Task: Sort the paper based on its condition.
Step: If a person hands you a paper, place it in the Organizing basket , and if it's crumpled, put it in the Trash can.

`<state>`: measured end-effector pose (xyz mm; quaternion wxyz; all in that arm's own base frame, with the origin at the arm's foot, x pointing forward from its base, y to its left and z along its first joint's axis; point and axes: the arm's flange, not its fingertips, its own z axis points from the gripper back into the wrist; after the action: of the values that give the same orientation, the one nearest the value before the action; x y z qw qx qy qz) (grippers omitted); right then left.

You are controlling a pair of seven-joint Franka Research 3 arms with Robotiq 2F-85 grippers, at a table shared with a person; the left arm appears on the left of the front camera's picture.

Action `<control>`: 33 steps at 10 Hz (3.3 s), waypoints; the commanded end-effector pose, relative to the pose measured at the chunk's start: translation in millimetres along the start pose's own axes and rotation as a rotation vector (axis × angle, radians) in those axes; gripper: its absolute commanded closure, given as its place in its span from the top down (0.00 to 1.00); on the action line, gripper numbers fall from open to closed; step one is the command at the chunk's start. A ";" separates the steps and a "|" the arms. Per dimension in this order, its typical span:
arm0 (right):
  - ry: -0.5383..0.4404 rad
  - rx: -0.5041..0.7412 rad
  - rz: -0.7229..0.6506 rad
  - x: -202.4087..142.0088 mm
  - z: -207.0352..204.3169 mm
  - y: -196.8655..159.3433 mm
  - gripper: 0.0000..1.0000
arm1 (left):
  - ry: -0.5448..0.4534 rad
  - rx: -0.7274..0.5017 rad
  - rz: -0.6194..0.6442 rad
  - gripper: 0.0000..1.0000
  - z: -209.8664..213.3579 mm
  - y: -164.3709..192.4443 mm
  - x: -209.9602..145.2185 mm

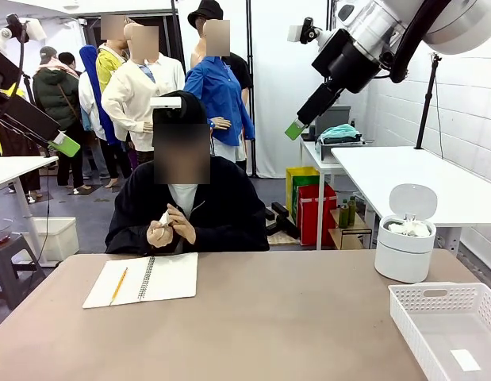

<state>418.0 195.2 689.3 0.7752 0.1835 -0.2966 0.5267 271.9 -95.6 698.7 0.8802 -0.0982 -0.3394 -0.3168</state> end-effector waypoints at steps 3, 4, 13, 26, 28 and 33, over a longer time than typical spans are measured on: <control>-0.004 0.002 -0.007 -0.3 -0.4 0.7 1.00 | 0.000 0.003 0.001 1.00 0.6 0.4 0.0; -0.004 0.002 -0.007 -0.3 -0.4 0.7 1.00 | 0.000 0.003 0.001 1.00 0.6 0.4 0.0; -0.004 0.002 -0.007 -0.3 -0.4 0.7 1.00 | 0.000 0.003 0.001 1.00 0.6 0.4 0.0; -0.004 0.002 -0.007 -0.3 -0.4 0.7 1.00 | 0.000 0.003 0.001 1.00 0.6 0.4 0.0; -0.004 0.002 -0.007 -0.3 -0.4 0.7 1.00 | 0.000 0.003 0.001 1.00 0.6 0.4 0.0; -0.004 0.002 -0.007 -0.3 -0.4 0.7 1.00 | 0.000 0.003 0.001 1.00 0.6 0.4 0.0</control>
<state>418.0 195.2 689.3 0.7752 0.1835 -0.2966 0.5267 271.9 -95.6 698.7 0.8802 -0.0982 -0.3394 -0.3168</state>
